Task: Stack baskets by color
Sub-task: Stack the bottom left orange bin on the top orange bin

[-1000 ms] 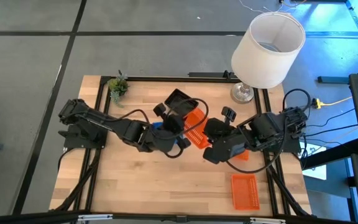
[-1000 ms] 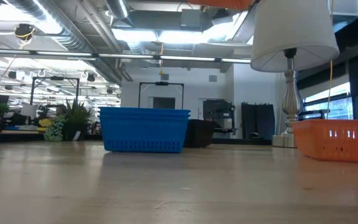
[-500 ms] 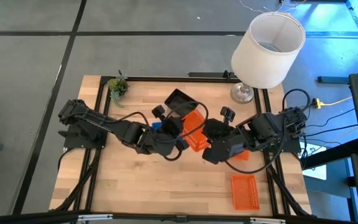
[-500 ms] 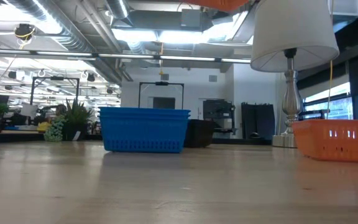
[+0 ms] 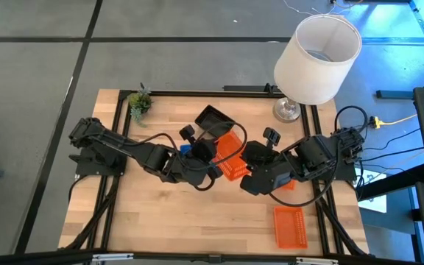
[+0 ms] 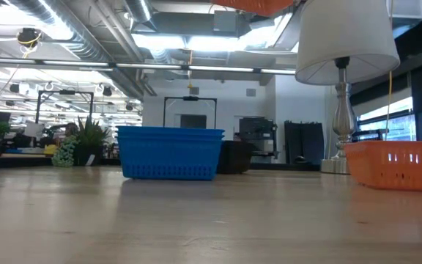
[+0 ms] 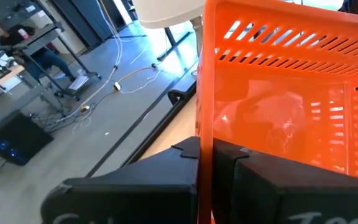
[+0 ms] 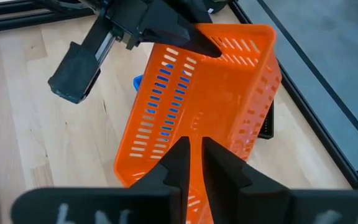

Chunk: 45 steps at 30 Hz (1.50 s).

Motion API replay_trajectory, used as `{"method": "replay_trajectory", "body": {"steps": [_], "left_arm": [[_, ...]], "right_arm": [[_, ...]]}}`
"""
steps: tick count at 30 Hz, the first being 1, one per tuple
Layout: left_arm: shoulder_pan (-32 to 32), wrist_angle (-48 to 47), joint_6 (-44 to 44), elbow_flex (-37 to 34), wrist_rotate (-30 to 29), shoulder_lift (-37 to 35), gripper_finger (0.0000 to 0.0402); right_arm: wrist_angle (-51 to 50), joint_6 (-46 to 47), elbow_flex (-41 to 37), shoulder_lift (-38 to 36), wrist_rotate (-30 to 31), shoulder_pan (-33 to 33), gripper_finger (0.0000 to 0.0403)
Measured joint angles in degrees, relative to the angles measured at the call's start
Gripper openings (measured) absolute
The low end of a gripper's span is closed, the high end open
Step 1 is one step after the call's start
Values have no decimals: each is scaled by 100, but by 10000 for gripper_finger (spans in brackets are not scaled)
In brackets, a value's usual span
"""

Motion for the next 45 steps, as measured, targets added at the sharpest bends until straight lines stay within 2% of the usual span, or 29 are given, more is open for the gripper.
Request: {"method": "replay_trajectory", "body": {"steps": [19, 45], "left_arm": [[-216, -196, -140, -4, 103, 0, 0], [-410, 148, 22, -11, -112, -11, 0]], "right_arm": [[-5, 152, 0, -2, 7, 0, 43], [30, 129, 0, 144, -199, -266, 43]]}}
